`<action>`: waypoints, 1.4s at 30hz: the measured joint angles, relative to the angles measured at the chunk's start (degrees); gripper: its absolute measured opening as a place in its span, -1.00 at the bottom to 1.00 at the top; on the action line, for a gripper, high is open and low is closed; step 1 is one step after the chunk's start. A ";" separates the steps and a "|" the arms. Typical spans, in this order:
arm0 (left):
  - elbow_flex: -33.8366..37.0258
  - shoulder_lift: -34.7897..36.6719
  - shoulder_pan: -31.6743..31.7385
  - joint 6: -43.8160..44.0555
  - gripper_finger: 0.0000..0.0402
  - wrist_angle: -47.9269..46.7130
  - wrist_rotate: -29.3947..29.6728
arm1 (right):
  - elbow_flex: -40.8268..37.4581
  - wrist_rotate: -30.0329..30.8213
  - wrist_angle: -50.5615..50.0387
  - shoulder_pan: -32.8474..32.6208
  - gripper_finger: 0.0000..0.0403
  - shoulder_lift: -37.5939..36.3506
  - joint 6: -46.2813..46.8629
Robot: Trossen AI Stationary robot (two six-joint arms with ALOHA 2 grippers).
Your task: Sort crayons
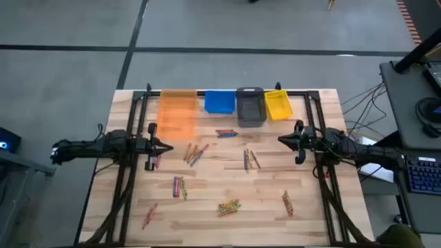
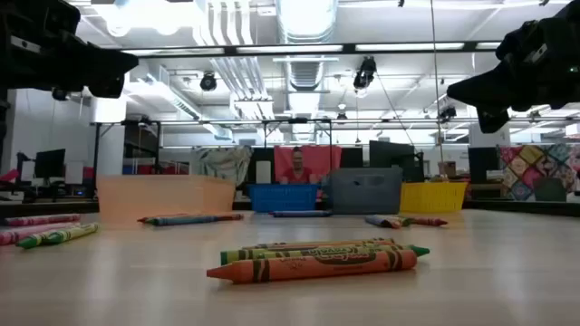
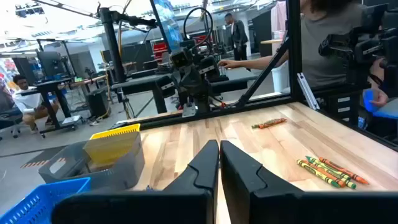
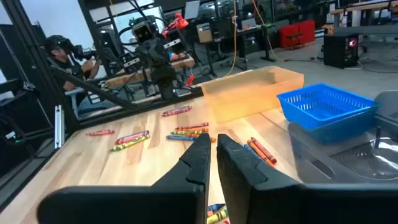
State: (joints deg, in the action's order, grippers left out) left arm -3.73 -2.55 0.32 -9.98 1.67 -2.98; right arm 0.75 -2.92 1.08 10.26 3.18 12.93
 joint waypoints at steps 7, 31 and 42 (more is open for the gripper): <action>0.00 0.00 -0.01 -0.02 -1.00 0.00 0.00 | -0.01 0.00 0.02 0.02 -0.89 -0.01 0.00; 0.00 0.00 -0.01 -0.01 -1.00 0.00 0.00 | 0.00 0.00 0.02 0.00 -0.89 1.05 0.00; 0.00 0.00 -0.01 -0.01 -1.00 0.00 0.00 | -0.02 0.00 0.02 0.01 -0.89 1.05 0.00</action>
State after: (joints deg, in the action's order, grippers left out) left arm -3.73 -2.55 0.31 -9.99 1.67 -2.98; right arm 0.74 -2.92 1.10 10.27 4.23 12.93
